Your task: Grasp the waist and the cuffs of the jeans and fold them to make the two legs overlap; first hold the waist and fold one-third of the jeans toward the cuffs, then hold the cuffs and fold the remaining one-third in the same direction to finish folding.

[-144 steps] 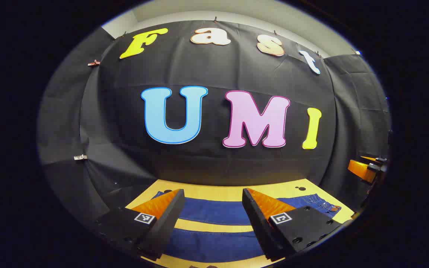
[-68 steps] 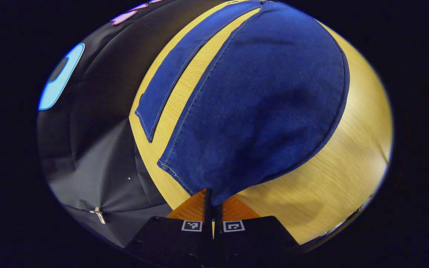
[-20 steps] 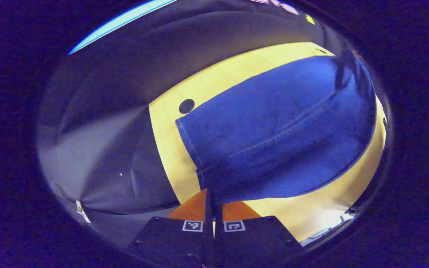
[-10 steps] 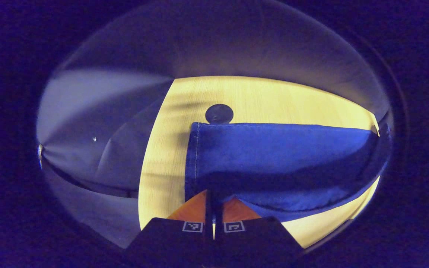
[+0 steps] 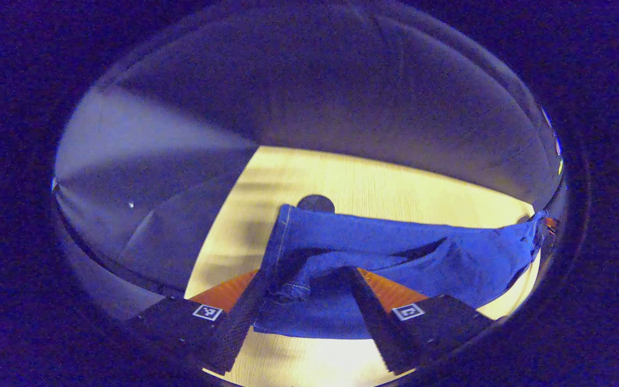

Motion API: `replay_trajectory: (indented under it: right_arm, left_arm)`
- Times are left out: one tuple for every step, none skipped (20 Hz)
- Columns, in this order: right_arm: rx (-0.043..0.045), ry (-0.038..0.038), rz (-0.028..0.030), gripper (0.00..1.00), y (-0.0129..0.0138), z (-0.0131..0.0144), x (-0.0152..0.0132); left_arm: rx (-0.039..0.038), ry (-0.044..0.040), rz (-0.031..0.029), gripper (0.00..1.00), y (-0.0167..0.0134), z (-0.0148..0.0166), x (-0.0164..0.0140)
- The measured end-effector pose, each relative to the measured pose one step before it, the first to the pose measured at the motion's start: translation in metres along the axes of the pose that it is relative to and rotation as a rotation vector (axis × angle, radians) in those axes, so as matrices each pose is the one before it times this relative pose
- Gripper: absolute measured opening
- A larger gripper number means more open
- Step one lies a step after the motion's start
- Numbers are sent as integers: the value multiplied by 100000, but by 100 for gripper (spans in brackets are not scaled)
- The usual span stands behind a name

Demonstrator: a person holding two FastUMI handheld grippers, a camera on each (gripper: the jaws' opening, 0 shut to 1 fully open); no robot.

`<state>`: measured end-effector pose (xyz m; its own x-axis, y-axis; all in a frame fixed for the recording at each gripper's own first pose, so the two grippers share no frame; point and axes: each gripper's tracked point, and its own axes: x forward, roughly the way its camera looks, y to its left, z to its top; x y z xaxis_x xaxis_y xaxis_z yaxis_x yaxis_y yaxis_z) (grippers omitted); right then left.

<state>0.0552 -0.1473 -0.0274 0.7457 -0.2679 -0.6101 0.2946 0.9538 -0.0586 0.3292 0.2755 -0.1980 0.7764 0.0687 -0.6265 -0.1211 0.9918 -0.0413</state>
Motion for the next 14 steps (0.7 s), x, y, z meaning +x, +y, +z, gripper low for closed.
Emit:
replay_trajectory:
  right_arm:
    - [1210,-3537,185,93,-95,630,-1126]
    - [1795,-2308,610,98,-246,372,-1203]
    - [2556,-1777,491,98,-227,260,-1220]
    - [2601,-1938,395,98,-258,37,-838]
    - [3033,-1236,-99,98,-318,-10,-883]
    - [4068,-1492,-2,98,-7,-216,-698]
    - [4544,-511,-64,98,-82,-503,-638]
    - [5107,537,-435,99,-135,-688,-600]
    - [4948,1623,-1550,99,-619,-991,-105]
    - [4618,1788,-1307,98,-697,-747,-65]
    - [4080,1204,-1411,98,-630,-663,293]
    - [3200,683,-1234,98,-667,-538,561]
    - [2221,356,-1455,98,-525,-447,470]
    - [1572,143,-1158,98,-445,-118,313]
  left_arm:
    - [1122,-7514,-254,98,63,1141,-1819]
    - [1192,-8006,134,98,-280,2014,-1811]
    - [1536,-6997,-697,97,-724,1146,-1674]
    - [1000,-6690,-1212,97,-832,1187,-1602]
    - [-443,-6370,-1872,97,-520,471,-1382]
    - [-1400,-5772,-2616,97,-616,1018,-1454]
    - [-1805,-6112,-2266,97,192,444,-948]
    - [-1662,-5069,-1884,97,-228,1319,-834]
    - [-1523,-5289,-1011,96,94,1578,-1124]
    - [-1113,-4531,-787,97,-142,1245,-803]
    - [-1004,-3974,-690,97,13,1287,-897]
    - [262,-2639,29,97,162,506,-527]
    - [340,-2033,59,96,-83,256,-539]
    - [-1,-1039,-773,97,-257,-416,-48]
